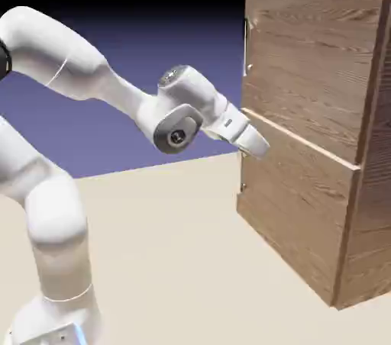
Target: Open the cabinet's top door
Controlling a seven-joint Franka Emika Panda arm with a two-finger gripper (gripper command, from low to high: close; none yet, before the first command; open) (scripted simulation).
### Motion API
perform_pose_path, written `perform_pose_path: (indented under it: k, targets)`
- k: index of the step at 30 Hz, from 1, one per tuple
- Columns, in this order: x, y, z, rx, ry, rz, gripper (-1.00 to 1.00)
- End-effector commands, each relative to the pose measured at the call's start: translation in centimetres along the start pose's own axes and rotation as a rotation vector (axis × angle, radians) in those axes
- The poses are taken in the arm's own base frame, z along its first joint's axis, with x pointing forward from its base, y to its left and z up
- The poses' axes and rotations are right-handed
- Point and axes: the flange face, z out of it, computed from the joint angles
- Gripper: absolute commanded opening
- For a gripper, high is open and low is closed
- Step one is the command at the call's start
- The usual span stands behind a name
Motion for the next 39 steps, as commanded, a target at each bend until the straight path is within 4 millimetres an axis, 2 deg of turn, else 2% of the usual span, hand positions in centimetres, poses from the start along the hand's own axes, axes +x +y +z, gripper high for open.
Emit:
perform_pose_path:
  k: [1, 7, 12, 17, 23, 27, 31, 35, 39]
  targets:
    - [0.5, -0.7, -0.7, 0.02, 0.02, 0.072, 0.0]
    - [2.9, -5.0, -4.9, 0.165, 0.105, 0.49, 0.0]
    - [3.6, -8.4, -8.3, 0.305, 0.127, 0.822, 0.0]
    - [3.1, -11.6, -11.2, 0.45, 0.101, 1.139, 0.0]
    - [1.2, -15.1, -13.5, 0.61, 0.007, 1.499, 0.0]
    - [-0.8, -17.3, -14.1, 0.697, -0.09, 1.729, 0.0]
    - [-3.2, -19.2, -13.9, 0.76, -0.21, 1.954, 0.0]
    - [-6.0, -20.8, -12.8, 0.794, -0.345, 2.177, 0.0]
    - [-8.9, -22.0, -10.8, 0.797, -0.488, 2.401, 0.0]
